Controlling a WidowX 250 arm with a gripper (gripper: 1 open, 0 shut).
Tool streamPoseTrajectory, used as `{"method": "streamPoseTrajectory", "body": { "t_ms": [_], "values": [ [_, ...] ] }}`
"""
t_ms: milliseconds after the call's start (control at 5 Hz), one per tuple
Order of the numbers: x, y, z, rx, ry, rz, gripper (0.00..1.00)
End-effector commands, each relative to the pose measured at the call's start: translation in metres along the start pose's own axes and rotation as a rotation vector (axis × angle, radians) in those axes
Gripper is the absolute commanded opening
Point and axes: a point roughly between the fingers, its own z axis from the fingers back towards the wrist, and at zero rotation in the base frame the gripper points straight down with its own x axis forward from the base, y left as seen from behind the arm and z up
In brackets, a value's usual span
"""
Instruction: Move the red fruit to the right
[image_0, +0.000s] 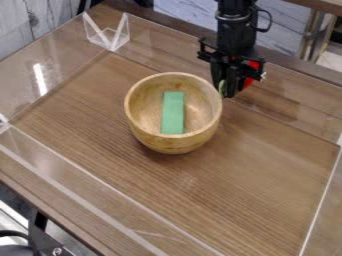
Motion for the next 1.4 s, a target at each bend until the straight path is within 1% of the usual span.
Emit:
{"method": "streamPoseTrajectory", "body": {
  "t_ms": [0, 200, 400, 600, 800, 1000, 1200],
  "values": [
    [0.008, -0.002, 0.033, 0.024, -0.129, 0.066, 0.00],
    [0.009, -0.004, 0.029, 0.029, -0.147, 0.126, 0.00],
    [0.010, -0.007, 0.026, 0.033, -0.160, 0.177, 1.00],
    [0.010, -0.004, 0.033, 0.032, -0.168, 0.194, 1.00],
    [0.009, -0.005, 0.029, 0.040, -0.169, 0.213, 0.00],
    [0.009, -0.007, 0.043, 0.019, -0.177, 0.184, 0.00],
    [0.005, -0.009, 0.060, 0.002, -0.200, 0.219, 0.00]
  ]
}}
